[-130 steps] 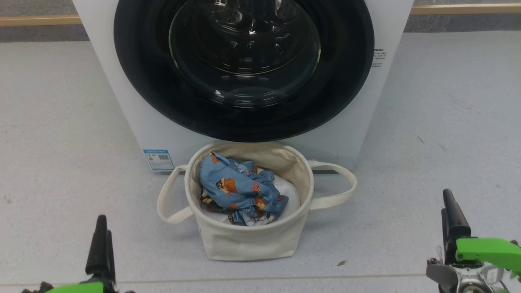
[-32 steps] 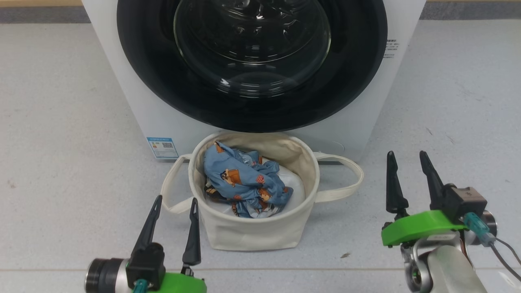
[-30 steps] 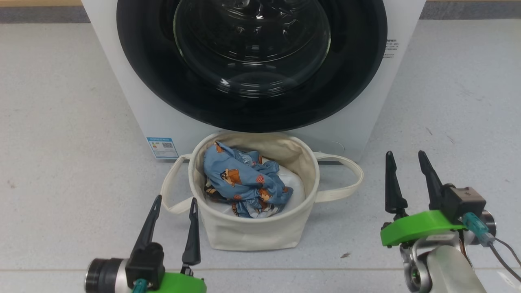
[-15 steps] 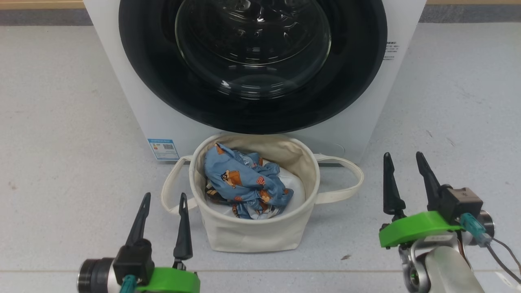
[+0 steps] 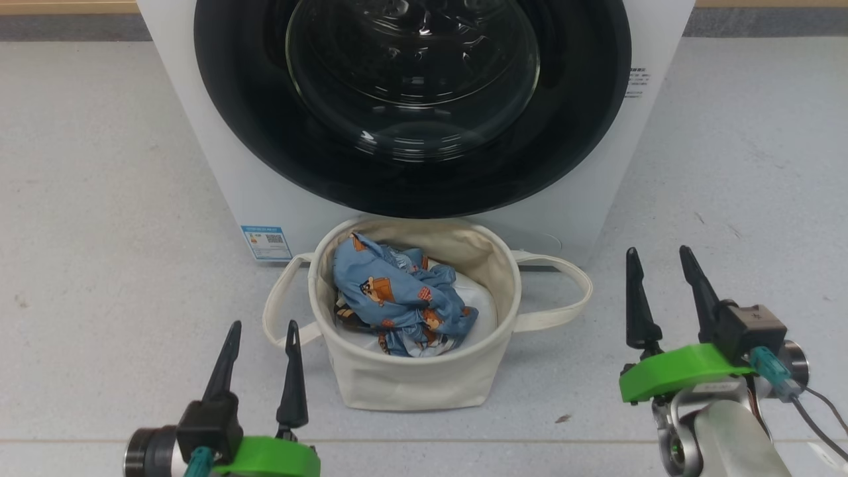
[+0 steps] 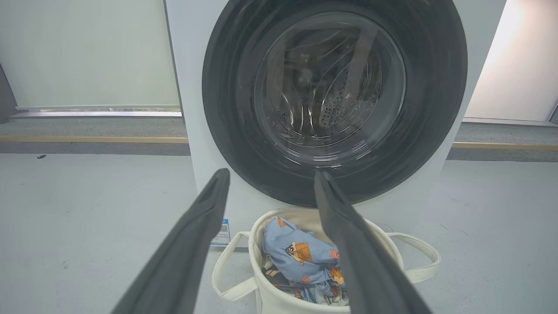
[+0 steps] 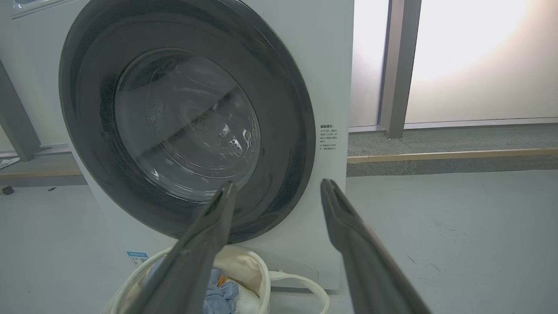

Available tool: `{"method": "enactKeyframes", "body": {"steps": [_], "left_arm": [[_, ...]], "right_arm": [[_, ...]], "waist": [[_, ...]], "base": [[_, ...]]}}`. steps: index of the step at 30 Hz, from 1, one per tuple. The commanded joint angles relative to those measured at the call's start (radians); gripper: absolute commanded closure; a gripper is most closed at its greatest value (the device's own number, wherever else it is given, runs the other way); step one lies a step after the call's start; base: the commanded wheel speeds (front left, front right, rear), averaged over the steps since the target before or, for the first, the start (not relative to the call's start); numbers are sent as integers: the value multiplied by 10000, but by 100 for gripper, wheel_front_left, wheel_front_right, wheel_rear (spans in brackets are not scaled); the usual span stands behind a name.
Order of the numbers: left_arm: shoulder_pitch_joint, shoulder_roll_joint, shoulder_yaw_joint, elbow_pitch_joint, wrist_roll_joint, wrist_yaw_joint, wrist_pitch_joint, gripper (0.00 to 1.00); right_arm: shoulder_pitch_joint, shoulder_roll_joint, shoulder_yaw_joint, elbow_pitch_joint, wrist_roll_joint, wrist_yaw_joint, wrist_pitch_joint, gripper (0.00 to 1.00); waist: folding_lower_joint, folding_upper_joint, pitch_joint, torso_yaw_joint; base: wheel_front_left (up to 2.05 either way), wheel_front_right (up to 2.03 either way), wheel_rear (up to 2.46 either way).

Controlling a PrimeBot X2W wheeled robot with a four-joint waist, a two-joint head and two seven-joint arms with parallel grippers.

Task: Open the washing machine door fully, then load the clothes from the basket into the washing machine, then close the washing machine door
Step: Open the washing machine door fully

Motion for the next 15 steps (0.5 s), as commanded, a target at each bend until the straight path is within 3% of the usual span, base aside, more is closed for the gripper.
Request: {"method": "enactKeyframes", "body": {"steps": [1,8,15], "left_arm": [[-346,-41,322,-217,-170,-46,-120,0],[-347,-48,163,49,-338,-152,-120,0],[-348,-49,-80,-12,-108,-126,-120,0]], "right_arm": [[-299,-64,139,-355,-67,0,-124,0],[-244,-64,281,-312,162,0,-124,0],[-165,-64,481,-236,282,0,-124,0]], "waist": [[0,0,-7,-5],[0,0,-71,37],[0,0,-93,112]], "base": [[0,0,0],[3,0,-3],[71,9,-80]]}}
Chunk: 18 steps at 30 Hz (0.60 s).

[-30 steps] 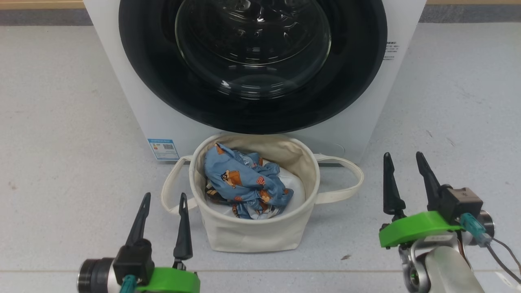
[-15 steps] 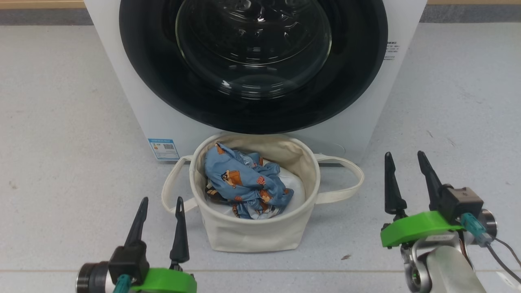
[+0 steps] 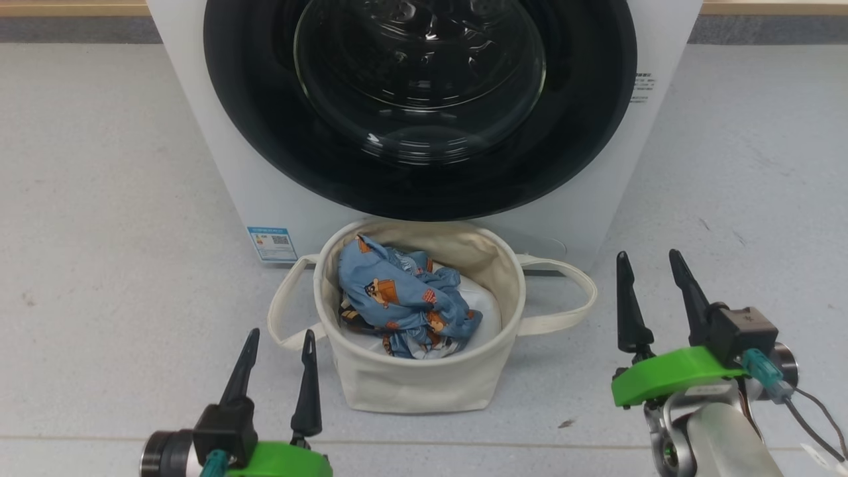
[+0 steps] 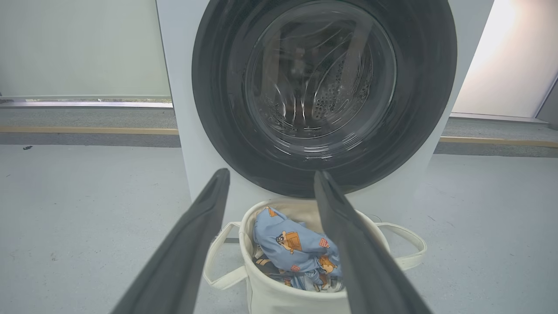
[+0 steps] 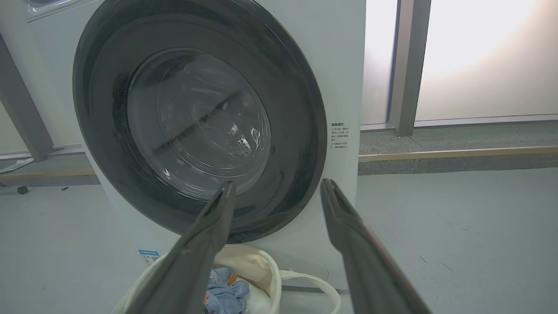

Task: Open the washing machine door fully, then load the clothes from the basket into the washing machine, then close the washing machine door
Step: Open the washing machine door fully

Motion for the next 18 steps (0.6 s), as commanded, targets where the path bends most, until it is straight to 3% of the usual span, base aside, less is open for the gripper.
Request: {"method": "enactKeyframes", "body": {"steps": [1,18], "left_arm": [[-344,-21,229,-322,123,-7,-120,0],[-373,-22,178,-205,520,-130,-120,0]], "right_arm": [[-180,-62,272,-291,67,0,-124,0],[-262,-62,108,-286,148,0,-124,0]], "waist": [[0,0,-4,12],[0,0,124,57]], "base": [[102,40,-143],[142,86,-228]]}}
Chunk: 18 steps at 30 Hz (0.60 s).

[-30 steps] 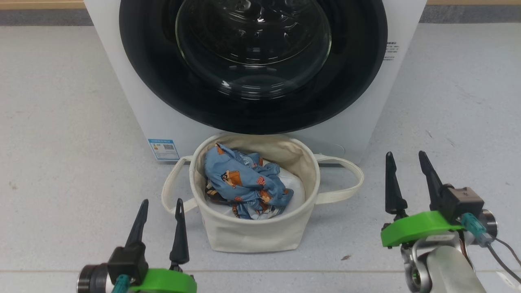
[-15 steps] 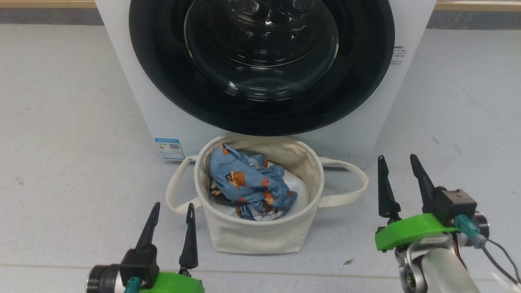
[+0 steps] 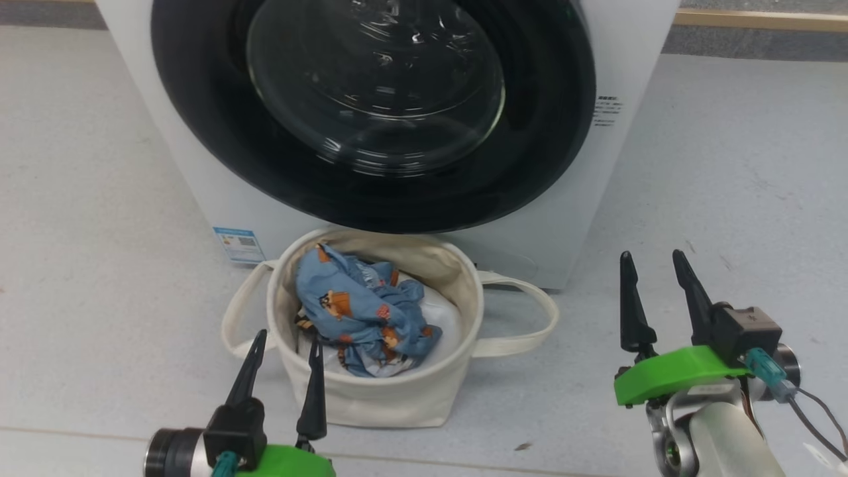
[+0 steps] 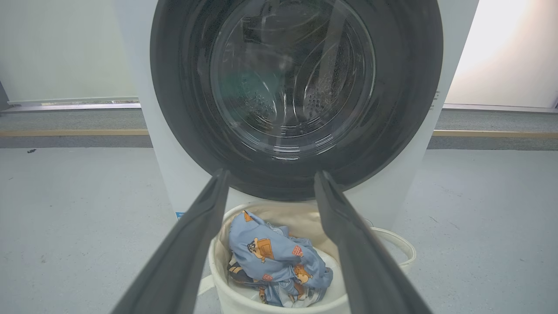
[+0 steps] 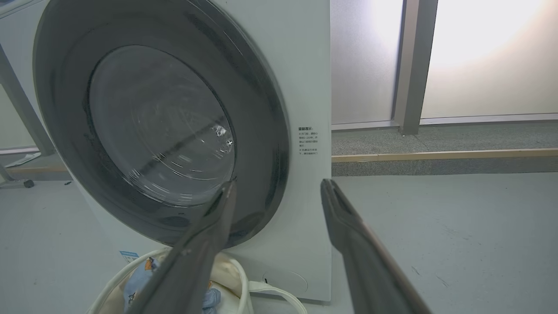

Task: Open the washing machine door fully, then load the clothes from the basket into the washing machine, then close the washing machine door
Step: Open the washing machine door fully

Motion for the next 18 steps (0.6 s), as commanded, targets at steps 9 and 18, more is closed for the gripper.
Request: {"method": "enactKeyframes", "body": {"steps": [9,18], "left_arm": [[-480,-26,377,-486,46,-58,-120,0],[-424,-26,332,-620,219,-42,-120,0]], "right_arm": [[-306,-66,146,-340,95,0,-124,0],[-313,-66,211,-312,138,0,-124,0]], "waist": [[-2,0,23,29],[-2,0,71,70]], "base": [[61,170,-231],[57,88,-145]]}}
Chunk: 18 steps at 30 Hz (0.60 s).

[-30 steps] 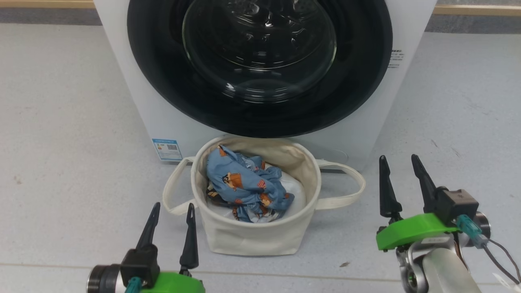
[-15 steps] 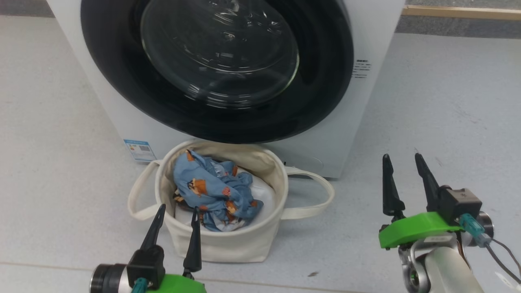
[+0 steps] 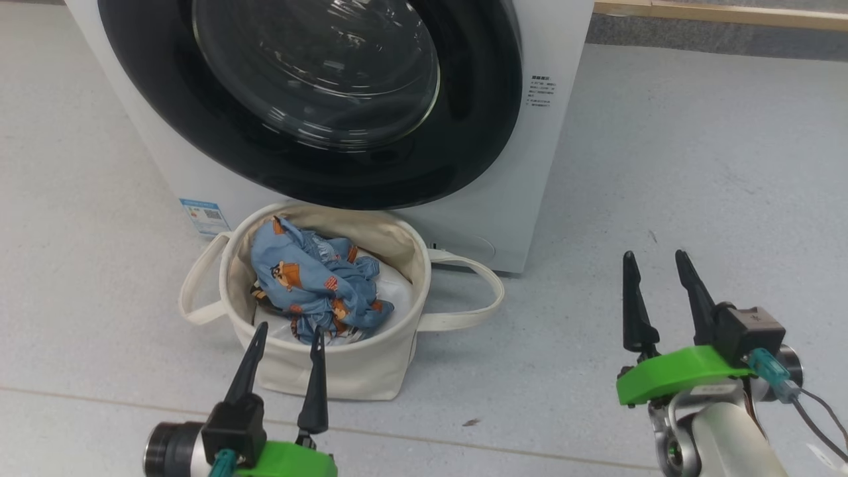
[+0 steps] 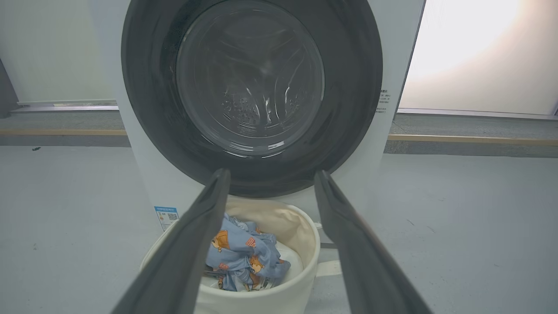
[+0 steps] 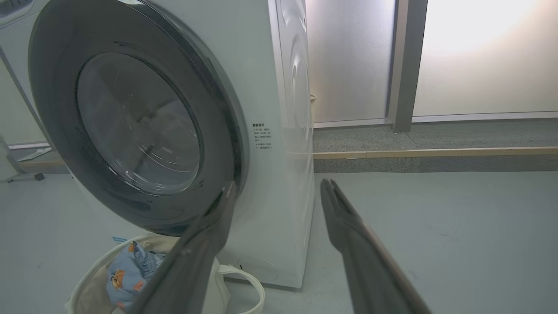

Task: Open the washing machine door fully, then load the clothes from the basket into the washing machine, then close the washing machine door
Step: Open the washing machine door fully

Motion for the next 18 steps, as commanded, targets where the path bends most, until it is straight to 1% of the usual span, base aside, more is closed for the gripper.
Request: {"method": "enactKeyframes", "body": {"steps": [1,13,14,15,18], "left_arm": [[-389,-5,288,-410,137,37,-120,0],[-350,-5,299,-531,116,19,-120,0],[-347,-5,292,-529,109,16,-120,0],[-339,-5,286,-521,95,13,-120,0],[-305,-5,271,-478,56,14,-120,0]], "right_arm": [[-310,-31,257,-320,50,0,-124,0],[-330,-31,274,-247,272,0,-124,0],[-328,-31,352,-230,334,0,-124,2],[-321,-31,432,-229,370,0,-124,100],[-316,-31,541,-274,547,0,-124,100]], "waist": [[0,0,8,13],[0,0,-15,46],[0,0,-18,48],[0,0,-26,48],[0,0,-50,45]], "base": [[33,33,-67],[5,5,-9],[0,0,0],[0,0,0],[0,0,0]]}}
